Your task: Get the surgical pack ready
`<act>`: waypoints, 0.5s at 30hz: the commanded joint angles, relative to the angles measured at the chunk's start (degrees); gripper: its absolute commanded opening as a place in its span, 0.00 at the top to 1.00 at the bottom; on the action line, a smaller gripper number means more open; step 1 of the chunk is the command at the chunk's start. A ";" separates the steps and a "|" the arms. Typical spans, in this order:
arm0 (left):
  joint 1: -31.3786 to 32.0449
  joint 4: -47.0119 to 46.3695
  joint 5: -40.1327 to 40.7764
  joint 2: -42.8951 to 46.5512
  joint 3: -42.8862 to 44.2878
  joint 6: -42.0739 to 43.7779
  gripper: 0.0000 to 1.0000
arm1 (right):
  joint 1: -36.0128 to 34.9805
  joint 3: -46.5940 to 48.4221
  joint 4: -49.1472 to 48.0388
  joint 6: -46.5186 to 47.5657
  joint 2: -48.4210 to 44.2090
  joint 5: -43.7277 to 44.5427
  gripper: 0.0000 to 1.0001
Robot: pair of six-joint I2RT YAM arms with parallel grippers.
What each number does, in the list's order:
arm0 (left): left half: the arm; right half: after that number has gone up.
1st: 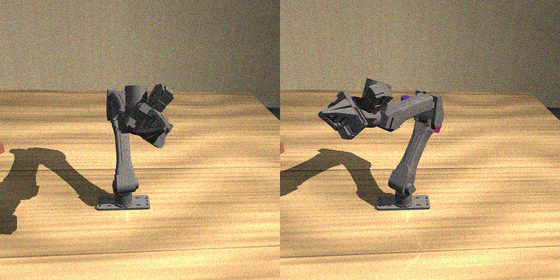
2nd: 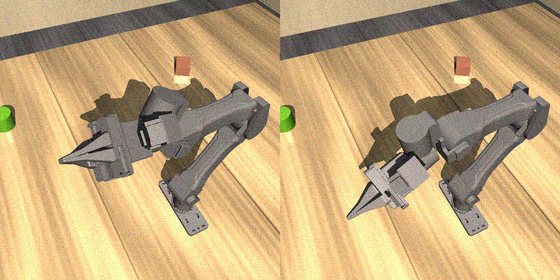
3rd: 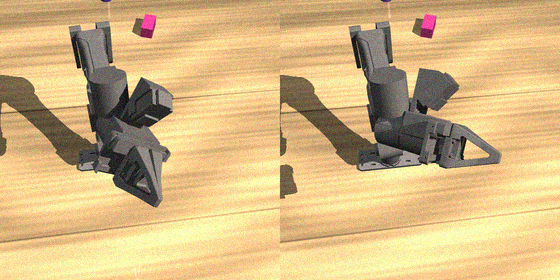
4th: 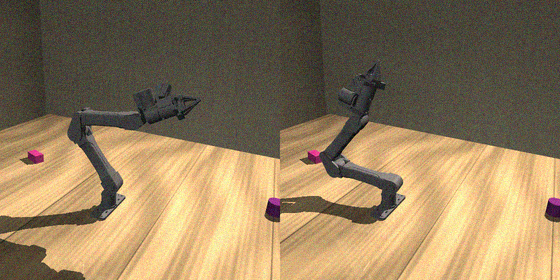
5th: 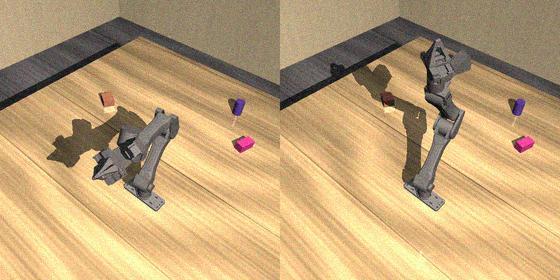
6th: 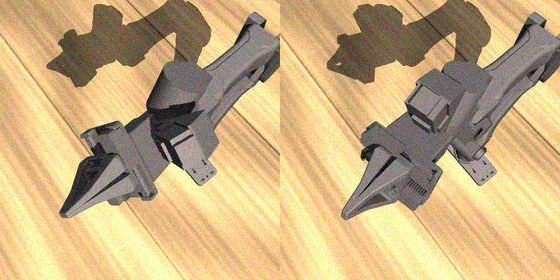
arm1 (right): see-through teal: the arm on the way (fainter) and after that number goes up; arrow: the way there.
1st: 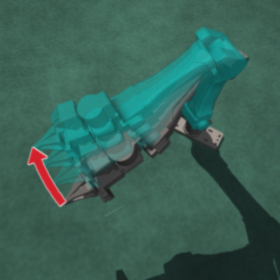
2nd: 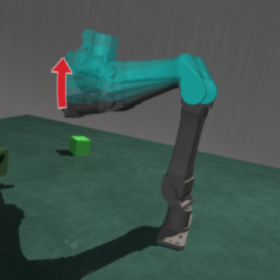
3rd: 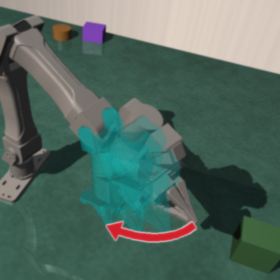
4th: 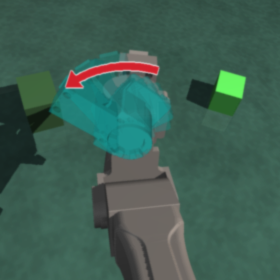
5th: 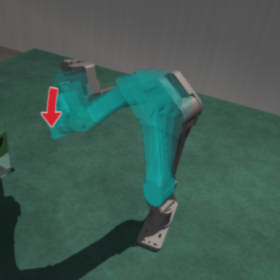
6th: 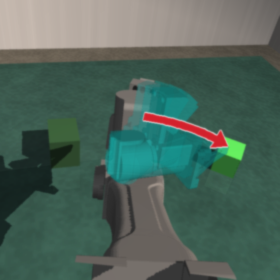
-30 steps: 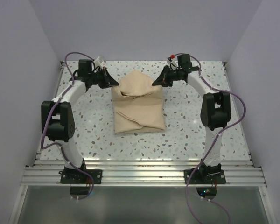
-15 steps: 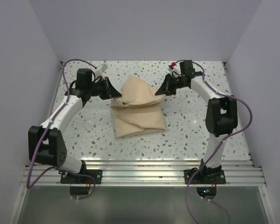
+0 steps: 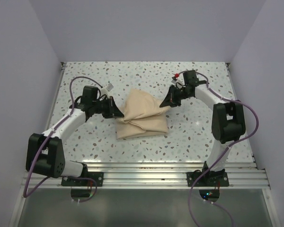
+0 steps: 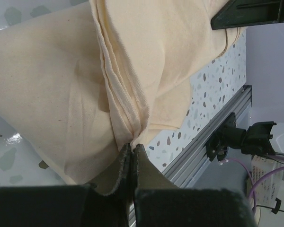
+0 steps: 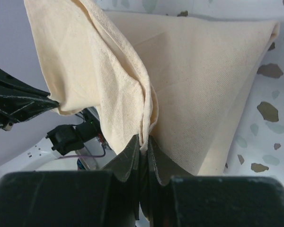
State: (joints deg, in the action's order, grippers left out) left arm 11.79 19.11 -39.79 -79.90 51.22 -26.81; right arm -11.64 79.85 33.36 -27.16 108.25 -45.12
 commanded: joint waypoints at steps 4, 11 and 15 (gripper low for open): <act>0.25 2.68 2.43 2.29 -2.00 1.67 1.00 | -0.14 -5.84 0.91 2.63 -5.59 -0.49 0.96; 0.25 5.40 6.65 3.08 -1.30 2.46 1.00 | -1.81 -9.98 -0.14 3.51 -6.29 -0.93 0.90; 0.25 6.72 8.32 3.52 -1.56 2.81 1.00 | -2.77 -11.65 -0.14 4.04 -6.56 -1.28 0.78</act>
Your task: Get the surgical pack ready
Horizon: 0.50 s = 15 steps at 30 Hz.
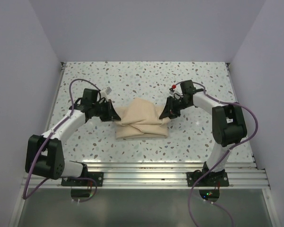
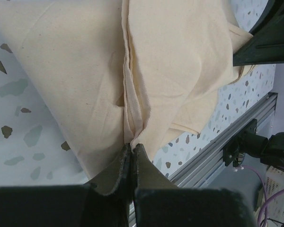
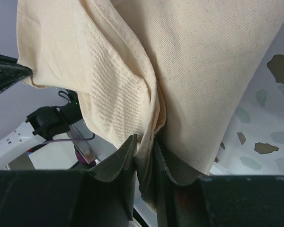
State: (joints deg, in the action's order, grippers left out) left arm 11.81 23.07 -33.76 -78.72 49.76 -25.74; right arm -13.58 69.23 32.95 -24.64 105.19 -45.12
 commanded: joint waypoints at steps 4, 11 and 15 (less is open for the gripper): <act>0.14 4.70 5.45 3.57 -0.10 2.71 0.97 | -1.53 -2.61 2.46 3.28 -4.11 -2.42 0.66; 0.14 1.72 1.33 9.28 -1.94 5.08 0.56 | -1.80 -5.07 5.72 8.47 -9.91 -6.64 0.50; 0.14 -1.09 0.62 10.52 -0.90 5.52 0.46 | -1.80 -3.33 3.97 8.56 -11.85 -4.90 0.36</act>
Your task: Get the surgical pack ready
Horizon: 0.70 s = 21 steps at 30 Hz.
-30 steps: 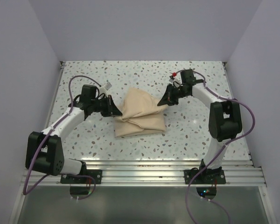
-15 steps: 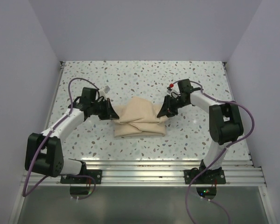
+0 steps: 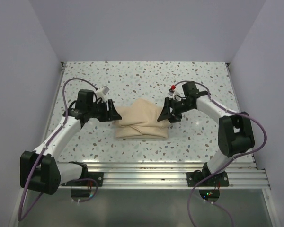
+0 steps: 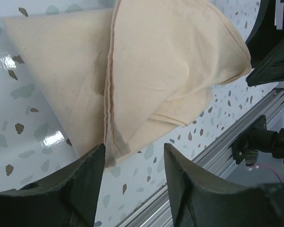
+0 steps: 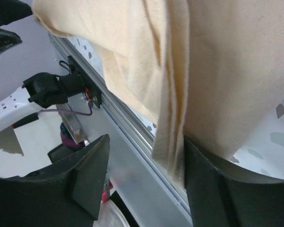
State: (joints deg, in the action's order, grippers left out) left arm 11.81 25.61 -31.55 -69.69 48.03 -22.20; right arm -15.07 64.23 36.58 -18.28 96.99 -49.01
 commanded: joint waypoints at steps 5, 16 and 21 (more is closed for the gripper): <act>0.14 -6.53 -3.34 -5.53 7.58 2.07 0.41 | -0.22 12.11 -4.32 0.18 3.52 -0.12 0.24; 0.14 -6.79 -2.99 -27.92 25.26 4.62 0.40 | -0.40 32.09 -1.95 -0.35 21.03 5.95 0.01; 0.49 -6.97 -6.50 -39.27 33.87 3.04 0.39 | -2.24 40.70 0.33 -0.27 28.15 3.93 0.01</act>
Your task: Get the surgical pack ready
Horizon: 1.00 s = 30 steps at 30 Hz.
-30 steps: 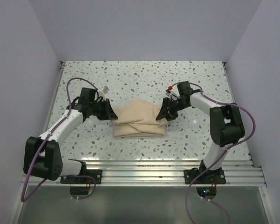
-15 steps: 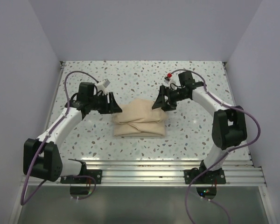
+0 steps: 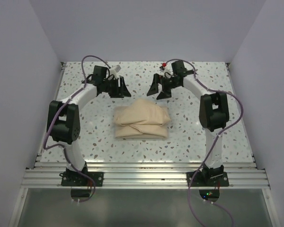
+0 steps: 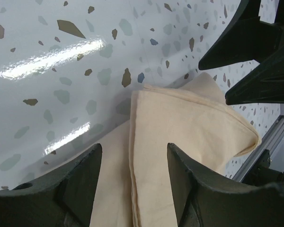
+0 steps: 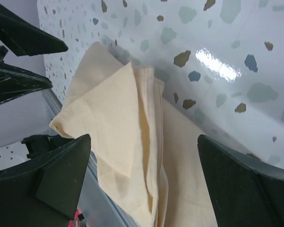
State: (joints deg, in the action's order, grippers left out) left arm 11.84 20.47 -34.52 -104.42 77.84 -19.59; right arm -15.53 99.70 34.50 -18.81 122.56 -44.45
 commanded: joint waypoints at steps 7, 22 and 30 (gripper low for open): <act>0.91 -2.10 -3.62 -8.87 7.76 -0.71 0.41 | -5.82 15.69 5.57 1.75 11.64 0.32 0.02; -0.85 1.86 2.97 7.21 0.30 -0.53 0.45 | -9.52 16.06 6.37 1.84 9.99 -0.81 0.39; -3.40 3.17 2.18 12.39 -1.73 -1.06 0.48 | -10.40 7.81 8.83 2.02 -0.55 -3.45 0.89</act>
State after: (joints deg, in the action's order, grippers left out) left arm 9.67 22.35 -32.49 -94.94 76.66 -20.45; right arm -25.12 110.06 41.28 -17.23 130.98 -45.15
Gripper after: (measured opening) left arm 0.528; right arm 0.122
